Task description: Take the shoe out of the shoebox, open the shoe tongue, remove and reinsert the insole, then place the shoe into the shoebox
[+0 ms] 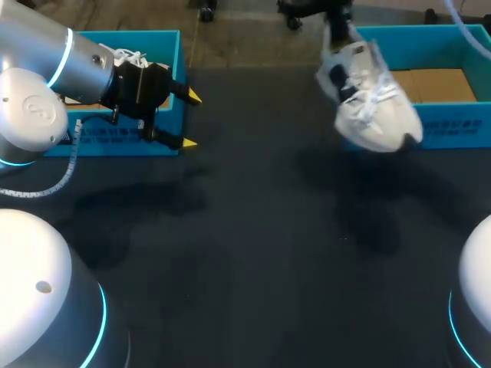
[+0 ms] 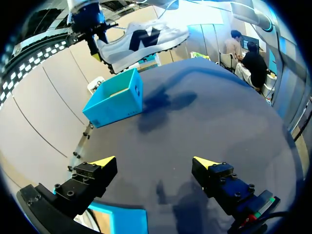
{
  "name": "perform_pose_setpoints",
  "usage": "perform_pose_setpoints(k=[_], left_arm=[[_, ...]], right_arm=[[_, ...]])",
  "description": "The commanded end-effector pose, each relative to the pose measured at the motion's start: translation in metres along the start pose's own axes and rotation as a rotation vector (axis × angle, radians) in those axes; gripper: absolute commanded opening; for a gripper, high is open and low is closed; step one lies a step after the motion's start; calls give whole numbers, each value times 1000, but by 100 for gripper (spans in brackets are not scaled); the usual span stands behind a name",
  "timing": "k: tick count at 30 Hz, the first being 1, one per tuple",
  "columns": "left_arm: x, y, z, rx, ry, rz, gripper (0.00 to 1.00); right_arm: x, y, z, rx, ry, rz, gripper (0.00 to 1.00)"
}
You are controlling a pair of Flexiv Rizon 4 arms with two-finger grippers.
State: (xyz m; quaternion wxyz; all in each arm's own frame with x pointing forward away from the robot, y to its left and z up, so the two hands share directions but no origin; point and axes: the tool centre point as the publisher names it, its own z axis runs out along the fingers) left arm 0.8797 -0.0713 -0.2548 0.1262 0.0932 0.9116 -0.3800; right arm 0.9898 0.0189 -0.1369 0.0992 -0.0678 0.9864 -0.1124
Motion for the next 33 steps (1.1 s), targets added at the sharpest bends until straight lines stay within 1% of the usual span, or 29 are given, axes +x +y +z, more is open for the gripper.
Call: perform_pose_setpoints(k=[1, 4, 6, 7, 8, 9, 10, 26, 29, 33], left_arm=[[1, 0, 0, -2, -1, 1, 100], [1, 0, 0, -2, -1, 1, 100], [1, 0, 0, -2, -1, 1, 100], [1, 0, 0, -2, -1, 1, 100], [1, 0, 0, -2, -1, 1, 100], [1, 0, 0, -2, -1, 1, 100], [1, 0, 0, -2, -1, 1, 100], [1, 0, 0, -2, -1, 1, 100], [1, 0, 0, -2, -1, 1, 100], [1, 0, 0, -2, -1, 1, 100]], right_arm=[[-6, -64, 15, -69, 8, -26, 0], [-9, -93, 19, -52, 13, -27, 0], [-9, -110, 19, -24, 16, -23, 0], [-9, -116, 19, -27, 13, -19, 0], [-8, -124, 19, -16, 8, -36, 0], [-7, -130, 21, 18, 33, -22, 0], [-6, -134, 23, 30, 37, -2, 0], [-6, -134, 23, 30, 37, -2, 0], [-8, -153, 38, 40, 28, 57, 0], [-13, -187, 53, 50, 14, 131, 0]])
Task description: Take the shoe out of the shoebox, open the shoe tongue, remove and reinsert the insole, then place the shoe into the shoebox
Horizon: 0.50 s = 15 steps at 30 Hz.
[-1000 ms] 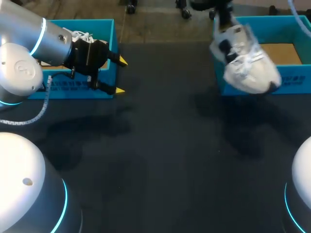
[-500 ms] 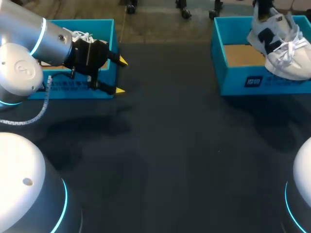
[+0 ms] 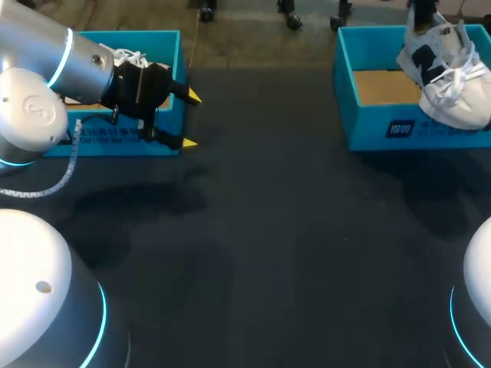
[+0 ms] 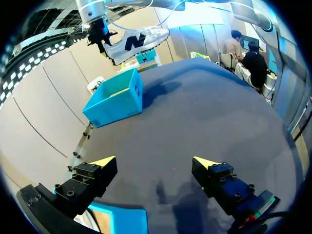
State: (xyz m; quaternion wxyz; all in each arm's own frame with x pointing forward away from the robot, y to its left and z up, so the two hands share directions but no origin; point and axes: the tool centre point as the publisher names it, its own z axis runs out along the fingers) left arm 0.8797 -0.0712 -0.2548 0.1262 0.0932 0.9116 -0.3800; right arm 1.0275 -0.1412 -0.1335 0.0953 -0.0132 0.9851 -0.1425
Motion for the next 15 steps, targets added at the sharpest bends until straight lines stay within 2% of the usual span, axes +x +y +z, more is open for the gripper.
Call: perform_pose_setpoints(k=[1, 11, 15], left_arm=[[1, 0, 0, -2, -1, 1, 100], [1, 0, 0, -2, -1, 1, 100], [1, 0, 0, -2, -1, 1, 100]], right_arm=[[-7, -35, 20, -8, -16, 43, 0], [-33, -111, 65, 26, -2, 129, 0], [-40, -135, 83, 49, 38, 169, 0]])
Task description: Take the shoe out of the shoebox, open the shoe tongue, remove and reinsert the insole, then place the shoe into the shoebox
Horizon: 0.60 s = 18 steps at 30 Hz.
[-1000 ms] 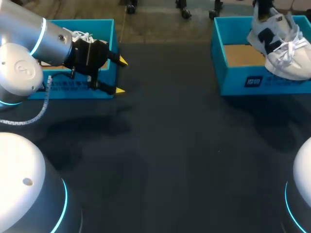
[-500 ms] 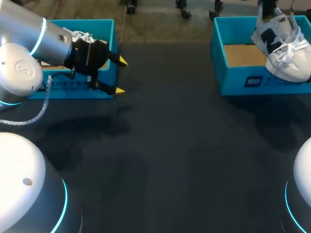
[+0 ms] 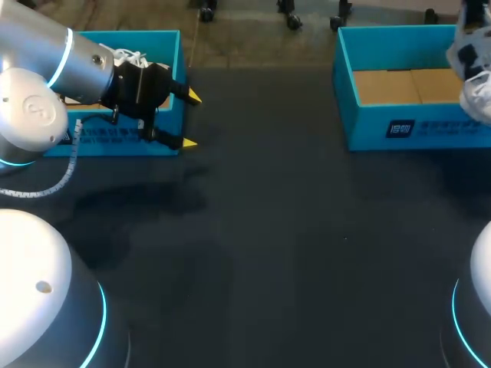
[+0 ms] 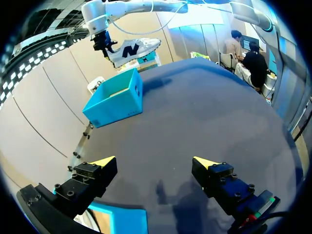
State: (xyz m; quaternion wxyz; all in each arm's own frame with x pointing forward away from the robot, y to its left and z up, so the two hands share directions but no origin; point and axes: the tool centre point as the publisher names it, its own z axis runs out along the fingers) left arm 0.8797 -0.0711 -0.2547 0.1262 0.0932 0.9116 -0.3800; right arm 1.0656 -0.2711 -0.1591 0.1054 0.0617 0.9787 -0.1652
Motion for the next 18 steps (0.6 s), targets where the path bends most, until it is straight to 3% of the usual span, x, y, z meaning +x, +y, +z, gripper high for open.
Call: perform_pose_setpoints(k=[1, 6, 11, 18], left_arm=[[1, 0, 0, -2, -1, 1, 100], [1, 0, 0, -2, -1, 1, 100], [1, 0, 0, -2, -1, 1, 100], [1, 0, 0, -2, -1, 1, 100]], right_arm=[[-18, -19, 20, -13, 44, 46, 0], [-20, -41, 28, 0, 49, 241, 0], [-11, -51, 28, 100, 95, 584, 0], [9, -59, 30, 95, 194, 893, 0]])
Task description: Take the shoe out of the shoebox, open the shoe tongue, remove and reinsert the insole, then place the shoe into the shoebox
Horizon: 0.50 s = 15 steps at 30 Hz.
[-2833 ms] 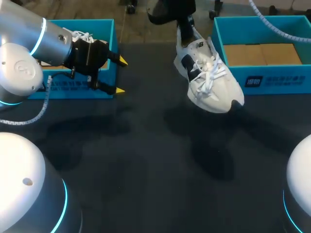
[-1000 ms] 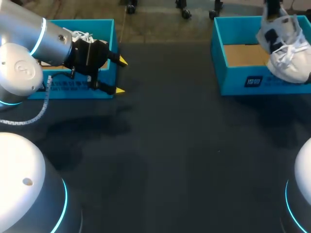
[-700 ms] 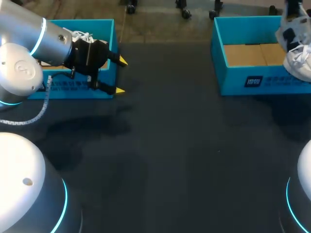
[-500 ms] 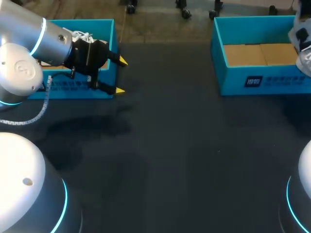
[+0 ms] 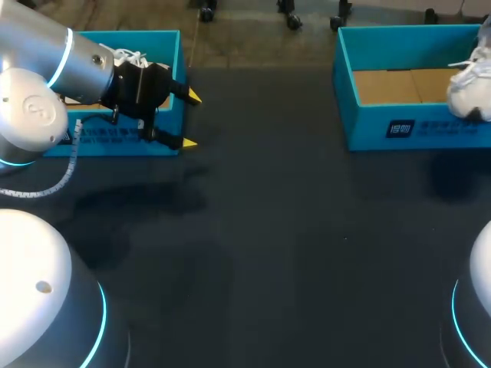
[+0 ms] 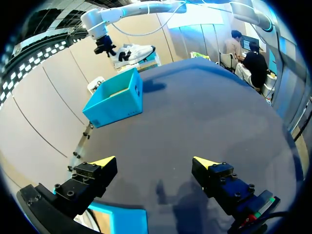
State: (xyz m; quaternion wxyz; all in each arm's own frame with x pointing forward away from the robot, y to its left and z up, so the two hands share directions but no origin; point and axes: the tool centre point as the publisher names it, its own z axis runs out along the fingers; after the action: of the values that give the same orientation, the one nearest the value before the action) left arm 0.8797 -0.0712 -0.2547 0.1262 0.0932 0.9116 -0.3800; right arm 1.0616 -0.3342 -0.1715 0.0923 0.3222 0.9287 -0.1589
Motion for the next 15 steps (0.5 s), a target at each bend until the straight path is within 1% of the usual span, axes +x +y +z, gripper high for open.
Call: perform_pose_setpoints(k=[1, 4, 5, 6, 7, 8, 10, 15], left_arm=[[1, 0, 0, -2, -1, 1, 100], [1, 0, 0, -2, -1, 1, 100], [1, 0, 0, -2, -1, 1, 100], [1, 0, 0, -2, -1, 1, 100], [1, 0, 0, -2, -1, 1, 100], [1, 0, 0, -2, -1, 1, 100], [1, 0, 0, -2, -1, 1, 100], [1, 0, 0, -2, -1, 1, 100]], right_arm=[[7, -9, -1, 39, 96, 405, 0], [13, -17, -1, 34, 89, 530, 0], [15, -20, 0, 50, 93, 601, 0], [20, -25, -1, 76, 126, 696, 0], [23, -28, 0, 54, 143, 767, 0], [26, -31, 0, 53, 164, 825, 0], [29, -35, -2, 22, 183, 920, 0], [30, -36, -2, 15, 188, 939, 0]])
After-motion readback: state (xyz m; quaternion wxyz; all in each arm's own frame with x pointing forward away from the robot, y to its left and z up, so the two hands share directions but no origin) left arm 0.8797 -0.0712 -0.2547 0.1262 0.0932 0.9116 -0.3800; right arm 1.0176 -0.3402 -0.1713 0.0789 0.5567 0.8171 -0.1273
